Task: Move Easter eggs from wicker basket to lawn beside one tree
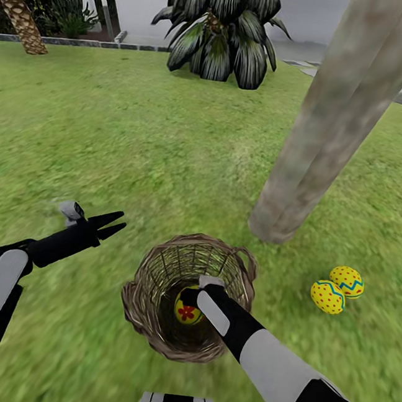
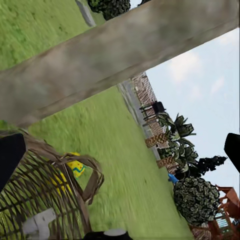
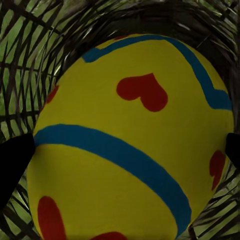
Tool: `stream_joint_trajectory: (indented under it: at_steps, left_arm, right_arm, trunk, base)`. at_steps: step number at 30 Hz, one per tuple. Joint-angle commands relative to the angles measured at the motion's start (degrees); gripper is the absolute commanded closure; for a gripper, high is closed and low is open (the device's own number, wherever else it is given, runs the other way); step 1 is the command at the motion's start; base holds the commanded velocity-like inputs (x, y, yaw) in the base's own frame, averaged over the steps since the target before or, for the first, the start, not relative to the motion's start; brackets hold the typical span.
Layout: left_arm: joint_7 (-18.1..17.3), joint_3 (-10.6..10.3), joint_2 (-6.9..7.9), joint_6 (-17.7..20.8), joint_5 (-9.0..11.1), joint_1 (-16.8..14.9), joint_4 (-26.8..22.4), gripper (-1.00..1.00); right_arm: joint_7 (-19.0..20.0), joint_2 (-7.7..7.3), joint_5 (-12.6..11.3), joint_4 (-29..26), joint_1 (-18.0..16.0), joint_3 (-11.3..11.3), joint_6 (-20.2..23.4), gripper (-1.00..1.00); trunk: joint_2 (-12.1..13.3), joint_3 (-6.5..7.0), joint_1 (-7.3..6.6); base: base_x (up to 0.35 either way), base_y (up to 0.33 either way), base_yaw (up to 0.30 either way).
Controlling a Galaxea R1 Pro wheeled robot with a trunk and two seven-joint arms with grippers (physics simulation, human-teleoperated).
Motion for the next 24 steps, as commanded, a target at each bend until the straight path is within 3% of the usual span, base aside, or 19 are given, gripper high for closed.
stream_joint_trajectory:
  at_steps: [1,3,5,24]
  left_arm:
    - [-0.19,-0.18,-0.55,0.24,-0.16,-0.06,-0.02,-1.00]
    - [-0.02,-0.53,-1.76,0.24,-0.27,-0.08,-0.03,-1.00]
    - [-0.01,-0.57,-2.08,0.24,-0.35,-0.08,-0.04,-1.00]
    - [-0.34,-0.55,-2.26,0.24,-0.37,-0.08,-0.29,-1.00]
  right_arm:
    - [-0.44,0.00,-0.37,-0.03,-0.05,0.19,0.08,1.00]
    - [-0.44,0.00,-0.36,-0.03,-0.05,0.13,0.08,1.00]
    - [-0.44,0.00,-0.36,-0.03,-0.05,0.11,0.08,1.00]
    - [-0.44,0.00,-0.54,-0.07,-0.05,0.10,1.81,1.00]
  trunk:
    - [0.00,0.19,-0.03]
    - [0.03,0.63,-0.08]
    - [0.05,1.07,-0.14]
    - [0.31,5.28,-0.63]
  base:
    - [0.000,0.000,0.000]
    - [0.000,0.000,0.000]
    - [0.000,0.000,0.000]
    - [0.000,0.000,0.000]
